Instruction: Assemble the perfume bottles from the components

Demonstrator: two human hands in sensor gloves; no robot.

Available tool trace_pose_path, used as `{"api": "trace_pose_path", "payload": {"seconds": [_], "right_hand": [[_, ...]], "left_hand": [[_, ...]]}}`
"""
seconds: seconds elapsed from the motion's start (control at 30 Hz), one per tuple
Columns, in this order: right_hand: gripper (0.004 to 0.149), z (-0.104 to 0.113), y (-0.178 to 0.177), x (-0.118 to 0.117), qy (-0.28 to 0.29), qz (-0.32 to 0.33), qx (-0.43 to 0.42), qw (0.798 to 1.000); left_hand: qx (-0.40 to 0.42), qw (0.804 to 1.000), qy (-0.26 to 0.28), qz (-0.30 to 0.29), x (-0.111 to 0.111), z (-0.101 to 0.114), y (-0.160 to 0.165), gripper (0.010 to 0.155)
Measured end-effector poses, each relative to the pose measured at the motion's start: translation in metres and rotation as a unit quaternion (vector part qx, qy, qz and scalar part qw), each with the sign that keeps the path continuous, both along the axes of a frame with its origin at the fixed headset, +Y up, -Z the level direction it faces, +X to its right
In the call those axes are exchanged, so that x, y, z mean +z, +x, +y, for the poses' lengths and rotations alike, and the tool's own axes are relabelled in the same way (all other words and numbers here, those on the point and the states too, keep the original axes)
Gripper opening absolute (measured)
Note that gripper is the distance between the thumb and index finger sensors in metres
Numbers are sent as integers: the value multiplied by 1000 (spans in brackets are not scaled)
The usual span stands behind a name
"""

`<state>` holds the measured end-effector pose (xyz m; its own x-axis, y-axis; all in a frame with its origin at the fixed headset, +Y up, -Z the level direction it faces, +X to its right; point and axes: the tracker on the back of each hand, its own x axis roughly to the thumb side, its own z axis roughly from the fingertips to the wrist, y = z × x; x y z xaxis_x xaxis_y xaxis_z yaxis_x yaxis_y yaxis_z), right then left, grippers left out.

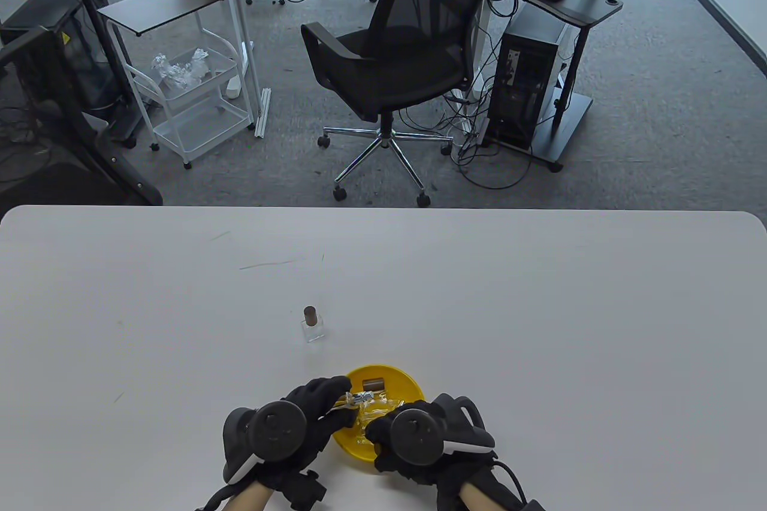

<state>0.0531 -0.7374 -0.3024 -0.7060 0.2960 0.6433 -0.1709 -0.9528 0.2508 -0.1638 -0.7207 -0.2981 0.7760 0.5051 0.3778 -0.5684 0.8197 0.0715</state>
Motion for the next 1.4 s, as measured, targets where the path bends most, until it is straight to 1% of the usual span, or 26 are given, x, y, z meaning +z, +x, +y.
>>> {"api": "trace_pose_path", "payload": {"seconds": [0.17, 0.33, 0.43, 0.53, 0.63, 0.77, 0.83, 0.93, 1.07, 1.2, 1.3, 1.4], "right_hand": [[54, 7, 13, -1, 28, -38, -64, 997], [53, 11, 31, -3, 54, -115, -139, 982], [56, 11, 43, -4, 37, -147, -202, 968], [51, 9, 52, -5, 22, -174, -250, 952], [50, 5, 57, -6, 10, -196, -288, 937], [50, 5, 55, -5, 1, -184, -309, 933], [51, 7, 54, -3, 16, -192, -314, 930], [53, 10, 53, 0, 38, -189, -313, 930], [54, 12, 49, 3, 45, -182, -324, 927], [53, 14, 40, 8, 73, -164, -301, 936], [50, 13, 31, 12, 66, -140, -289, 945], [51, 14, 27, 14, 79, -133, -271, 950]], "left_hand": [[15, 1000, -16, -9, 0, -2, 3, 53], [39, 998, -37, -21, 0, -5, 6, 53], [56, 997, -51, -27, 0, -6, 8, 53], [71, 995, -62, -34, 0, -7, 10, 53], [80, 993, -72, -41, 0, -8, 13, 53], [83, 992, -79, -46, 0, -10, 16, 53], [85, 992, -83, -50, 0, -10, 17, 53], [87, 991, -87, -54, 0, -11, 18, 53], [86, 991, -88, -59, 0, -11, 20, 53], [92, 990, -88, -66, 1, -11, 22, 54], [95, 989, -83, -72, 3, -10, 24, 54], [92, 991, -69, -70, 6, -8, 24, 54]]}}
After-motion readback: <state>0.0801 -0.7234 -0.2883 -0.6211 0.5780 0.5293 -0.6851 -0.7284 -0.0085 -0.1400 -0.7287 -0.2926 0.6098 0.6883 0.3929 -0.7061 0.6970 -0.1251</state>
